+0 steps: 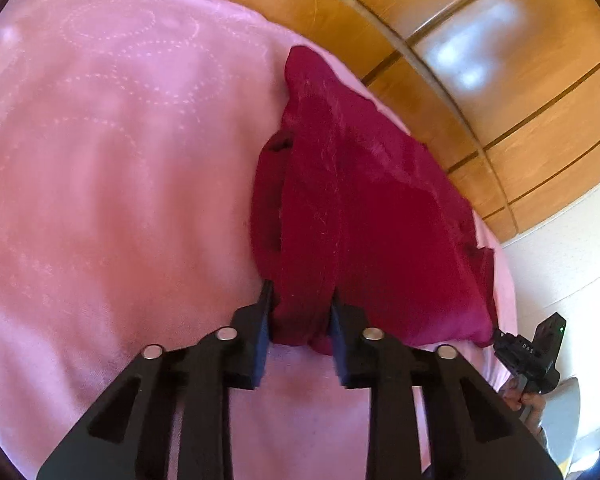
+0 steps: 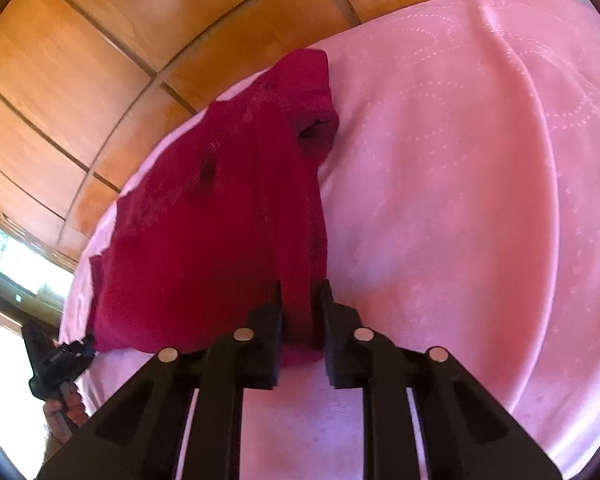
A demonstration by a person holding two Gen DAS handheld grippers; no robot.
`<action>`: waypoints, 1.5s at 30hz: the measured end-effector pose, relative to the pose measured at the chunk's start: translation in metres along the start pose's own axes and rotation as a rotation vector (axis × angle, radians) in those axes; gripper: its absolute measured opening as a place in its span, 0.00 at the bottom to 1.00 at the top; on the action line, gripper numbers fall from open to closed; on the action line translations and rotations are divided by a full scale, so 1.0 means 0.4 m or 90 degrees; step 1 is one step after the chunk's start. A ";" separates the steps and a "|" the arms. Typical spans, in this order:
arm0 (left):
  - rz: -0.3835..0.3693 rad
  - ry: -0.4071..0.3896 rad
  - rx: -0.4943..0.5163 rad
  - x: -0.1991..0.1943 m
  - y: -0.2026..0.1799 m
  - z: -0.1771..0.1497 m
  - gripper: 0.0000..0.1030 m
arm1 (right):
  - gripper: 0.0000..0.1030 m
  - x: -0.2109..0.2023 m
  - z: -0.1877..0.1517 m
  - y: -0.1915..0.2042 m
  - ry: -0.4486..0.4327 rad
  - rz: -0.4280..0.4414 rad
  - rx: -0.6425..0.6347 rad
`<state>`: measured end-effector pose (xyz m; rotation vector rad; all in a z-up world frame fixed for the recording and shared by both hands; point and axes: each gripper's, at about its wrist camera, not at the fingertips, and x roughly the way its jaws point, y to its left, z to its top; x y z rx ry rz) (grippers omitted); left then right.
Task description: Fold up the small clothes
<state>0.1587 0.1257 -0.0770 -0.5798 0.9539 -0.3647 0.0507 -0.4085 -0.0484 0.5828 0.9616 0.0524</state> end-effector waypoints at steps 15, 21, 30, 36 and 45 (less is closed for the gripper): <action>-0.013 0.029 0.024 -0.153 0.021 -0.217 0.14 | 0.07 -0.153 -0.144 -0.014 0.067 -0.013 -0.042; -0.010 0.024 -0.024 -0.172 0.063 -0.255 0.21 | 0.07 -0.135 -0.153 -0.009 0.085 -0.039 -0.052; 0.000 -0.040 0.018 -0.168 0.037 -0.114 0.65 | 0.50 -0.116 -0.028 0.072 0.002 -0.058 -0.129; 0.012 -0.013 0.038 -0.054 0.004 -0.039 0.67 | 0.49 -0.016 0.045 0.103 -0.002 -0.071 -0.152; 0.059 -0.057 0.146 -0.076 -0.054 -0.043 0.07 | 0.04 -0.006 0.045 0.126 0.015 -0.070 -0.187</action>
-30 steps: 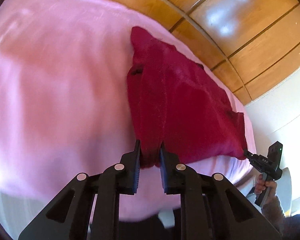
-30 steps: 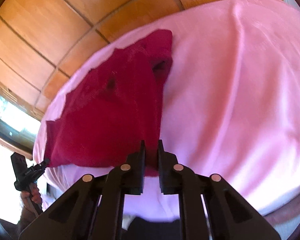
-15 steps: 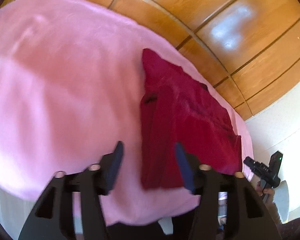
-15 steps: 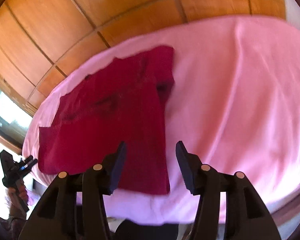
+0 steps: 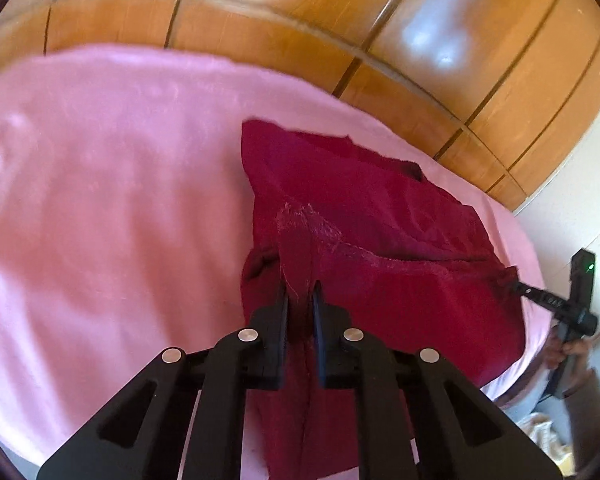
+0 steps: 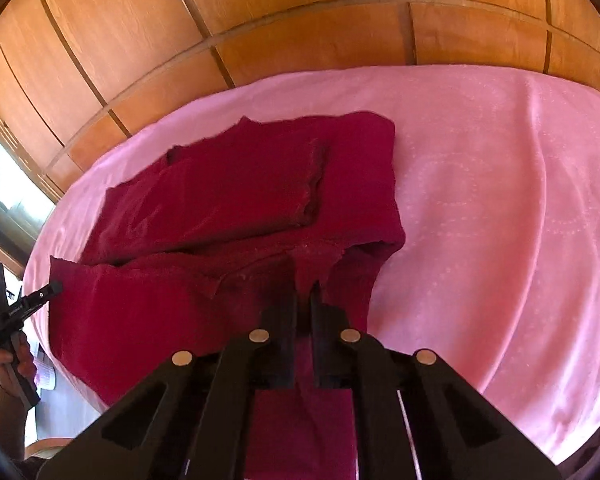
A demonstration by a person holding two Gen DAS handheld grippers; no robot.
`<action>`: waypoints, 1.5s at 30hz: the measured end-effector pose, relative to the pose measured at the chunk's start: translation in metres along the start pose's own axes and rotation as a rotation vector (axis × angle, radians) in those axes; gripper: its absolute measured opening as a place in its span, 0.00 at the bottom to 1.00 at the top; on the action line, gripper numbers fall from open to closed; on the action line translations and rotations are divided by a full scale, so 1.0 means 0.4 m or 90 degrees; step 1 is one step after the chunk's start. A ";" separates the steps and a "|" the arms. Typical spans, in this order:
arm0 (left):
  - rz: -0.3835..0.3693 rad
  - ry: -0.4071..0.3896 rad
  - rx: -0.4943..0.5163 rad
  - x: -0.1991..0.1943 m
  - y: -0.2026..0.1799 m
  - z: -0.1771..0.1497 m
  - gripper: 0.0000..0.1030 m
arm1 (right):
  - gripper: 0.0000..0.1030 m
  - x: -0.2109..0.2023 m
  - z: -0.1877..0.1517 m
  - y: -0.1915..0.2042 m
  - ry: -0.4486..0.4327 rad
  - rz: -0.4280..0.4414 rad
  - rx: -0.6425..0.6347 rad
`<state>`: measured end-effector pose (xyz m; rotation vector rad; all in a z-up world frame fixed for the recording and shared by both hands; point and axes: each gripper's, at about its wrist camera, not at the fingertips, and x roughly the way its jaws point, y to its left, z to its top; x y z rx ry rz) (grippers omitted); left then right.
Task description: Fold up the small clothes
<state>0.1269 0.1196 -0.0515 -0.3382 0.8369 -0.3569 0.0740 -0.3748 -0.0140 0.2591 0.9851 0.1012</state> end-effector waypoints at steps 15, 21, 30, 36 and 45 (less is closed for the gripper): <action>-0.013 -0.134 0.018 -0.048 -0.030 0.216 0.06 | 0.04 -0.058 0.256 0.038 -0.147 0.021 -0.008; 0.036 -0.115 0.028 0.095 -0.023 0.338 0.06 | 0.04 0.088 0.378 -0.007 -0.128 -0.020 0.016; 0.138 -0.007 -0.003 0.350 0.051 0.374 0.06 | 0.04 0.354 0.384 -0.102 -0.015 -0.080 0.071; 0.147 0.007 -0.008 0.333 0.055 0.355 0.25 | 0.44 0.302 0.359 -0.110 -0.038 -0.049 0.075; 0.012 0.014 -0.042 0.138 0.058 0.180 0.45 | 0.53 0.110 0.121 -0.117 -0.022 0.054 0.108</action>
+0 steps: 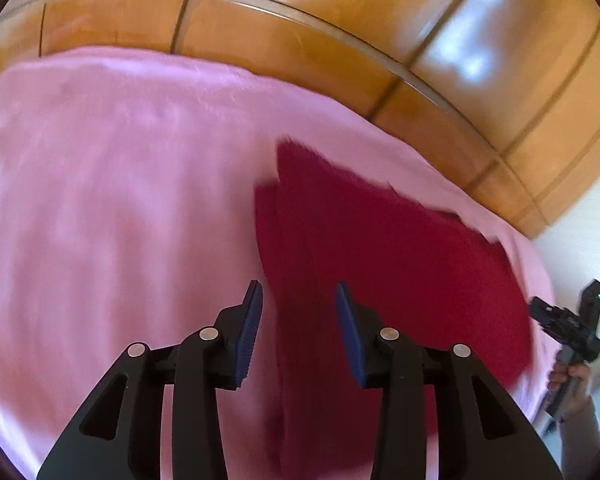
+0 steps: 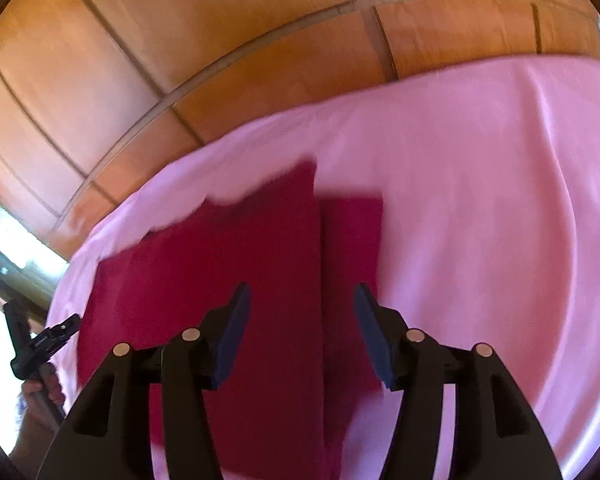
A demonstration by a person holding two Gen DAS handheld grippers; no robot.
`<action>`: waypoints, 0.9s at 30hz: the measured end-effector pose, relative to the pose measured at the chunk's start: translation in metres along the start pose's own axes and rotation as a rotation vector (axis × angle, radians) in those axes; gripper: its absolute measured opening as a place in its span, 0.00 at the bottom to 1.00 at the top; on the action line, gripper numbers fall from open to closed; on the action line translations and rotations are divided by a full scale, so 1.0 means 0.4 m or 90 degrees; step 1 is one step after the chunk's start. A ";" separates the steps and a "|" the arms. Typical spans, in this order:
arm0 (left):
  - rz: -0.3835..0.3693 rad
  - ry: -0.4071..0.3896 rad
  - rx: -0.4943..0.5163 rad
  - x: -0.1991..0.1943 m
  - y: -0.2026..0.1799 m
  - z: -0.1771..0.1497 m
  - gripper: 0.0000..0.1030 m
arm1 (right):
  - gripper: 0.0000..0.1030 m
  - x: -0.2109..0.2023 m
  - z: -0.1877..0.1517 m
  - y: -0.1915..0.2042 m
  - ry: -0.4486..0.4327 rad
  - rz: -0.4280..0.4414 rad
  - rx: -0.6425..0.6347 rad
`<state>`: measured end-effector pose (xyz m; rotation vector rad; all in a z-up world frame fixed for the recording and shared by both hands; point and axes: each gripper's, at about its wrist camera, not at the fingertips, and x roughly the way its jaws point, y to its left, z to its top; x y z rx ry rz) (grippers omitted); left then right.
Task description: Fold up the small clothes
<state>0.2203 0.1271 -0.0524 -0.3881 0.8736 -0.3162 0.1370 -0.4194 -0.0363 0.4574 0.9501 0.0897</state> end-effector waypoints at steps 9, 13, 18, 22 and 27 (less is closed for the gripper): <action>-0.056 0.022 -0.032 -0.057 0.006 -0.167 0.53 | 0.45 -0.017 -0.148 -0.001 0.037 0.009 0.015; -0.062 0.020 -0.056 -0.044 0.022 -0.163 0.16 | 0.15 -0.020 -0.149 -0.001 0.037 -0.006 0.012; -0.059 0.019 -0.041 -0.063 0.015 -0.151 0.09 | 0.09 -0.084 -0.141 0.021 0.014 -0.001 -0.008; -0.070 0.019 -0.028 -0.106 0.010 -0.158 0.08 | 0.08 -0.133 -0.145 0.037 0.012 0.015 -0.015; -0.072 0.035 -0.026 -0.156 0.011 -0.213 0.08 | 0.08 -0.167 -0.199 0.039 0.045 0.004 -0.028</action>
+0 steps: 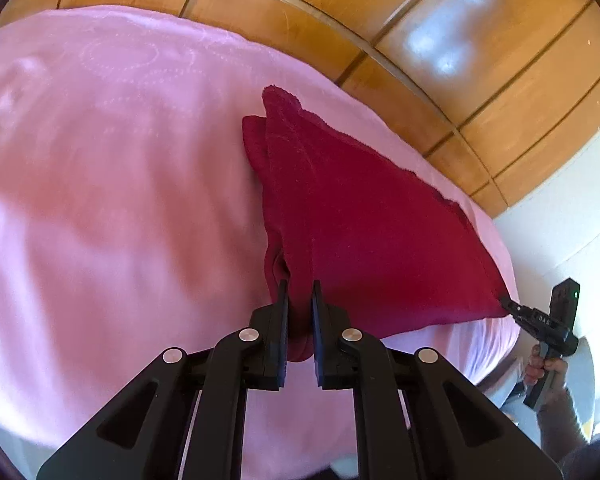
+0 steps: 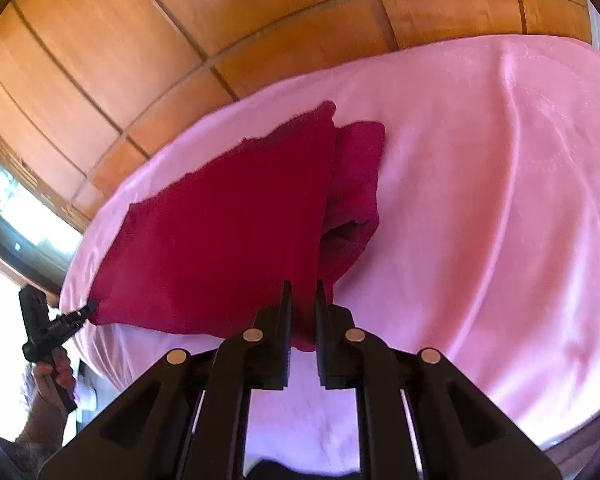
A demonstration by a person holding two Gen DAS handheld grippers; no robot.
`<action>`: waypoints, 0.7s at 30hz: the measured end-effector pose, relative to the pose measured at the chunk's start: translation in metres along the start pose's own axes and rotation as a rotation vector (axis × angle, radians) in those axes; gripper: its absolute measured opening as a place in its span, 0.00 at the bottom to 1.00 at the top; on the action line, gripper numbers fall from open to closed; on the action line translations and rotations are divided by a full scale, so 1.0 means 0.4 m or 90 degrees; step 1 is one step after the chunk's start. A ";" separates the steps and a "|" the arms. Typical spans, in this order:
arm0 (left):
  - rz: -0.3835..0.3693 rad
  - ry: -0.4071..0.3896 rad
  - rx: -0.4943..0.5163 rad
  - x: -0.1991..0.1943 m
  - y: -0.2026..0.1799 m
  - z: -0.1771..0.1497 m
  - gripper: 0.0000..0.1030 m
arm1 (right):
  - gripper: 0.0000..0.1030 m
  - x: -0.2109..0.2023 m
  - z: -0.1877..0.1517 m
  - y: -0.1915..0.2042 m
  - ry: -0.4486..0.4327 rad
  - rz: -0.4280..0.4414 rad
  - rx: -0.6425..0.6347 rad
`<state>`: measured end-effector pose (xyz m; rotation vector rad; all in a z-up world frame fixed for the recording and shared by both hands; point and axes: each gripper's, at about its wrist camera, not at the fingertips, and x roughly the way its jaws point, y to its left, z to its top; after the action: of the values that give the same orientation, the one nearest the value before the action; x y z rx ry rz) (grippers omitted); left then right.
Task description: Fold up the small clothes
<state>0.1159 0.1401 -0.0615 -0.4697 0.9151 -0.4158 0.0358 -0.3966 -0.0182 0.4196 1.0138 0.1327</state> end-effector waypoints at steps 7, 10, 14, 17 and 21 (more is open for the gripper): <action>0.030 -0.021 -0.006 -0.049 -0.001 -0.023 0.29 | 0.32 -0.002 -0.007 0.003 -0.010 -0.022 0.020; 0.031 -0.043 -0.027 -0.054 0.013 0.005 0.43 | 0.42 -0.023 0.026 0.027 -0.053 -0.047 0.000; 0.031 -0.050 -0.027 -0.027 0.014 0.064 0.43 | 0.57 0.002 0.068 0.112 -0.071 -0.050 -0.062; 0.036 -0.027 -0.017 0.016 0.002 0.083 0.43 | 0.66 0.047 0.083 0.173 -0.065 -0.060 -0.116; 0.105 -0.004 0.026 0.053 -0.019 0.072 0.11 | 0.70 0.139 0.107 0.219 -0.035 -0.094 -0.156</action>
<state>0.1504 0.1286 -0.0561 -0.3548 0.9297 -0.2813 0.1087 -0.3119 -0.0078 0.1239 0.9578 0.1101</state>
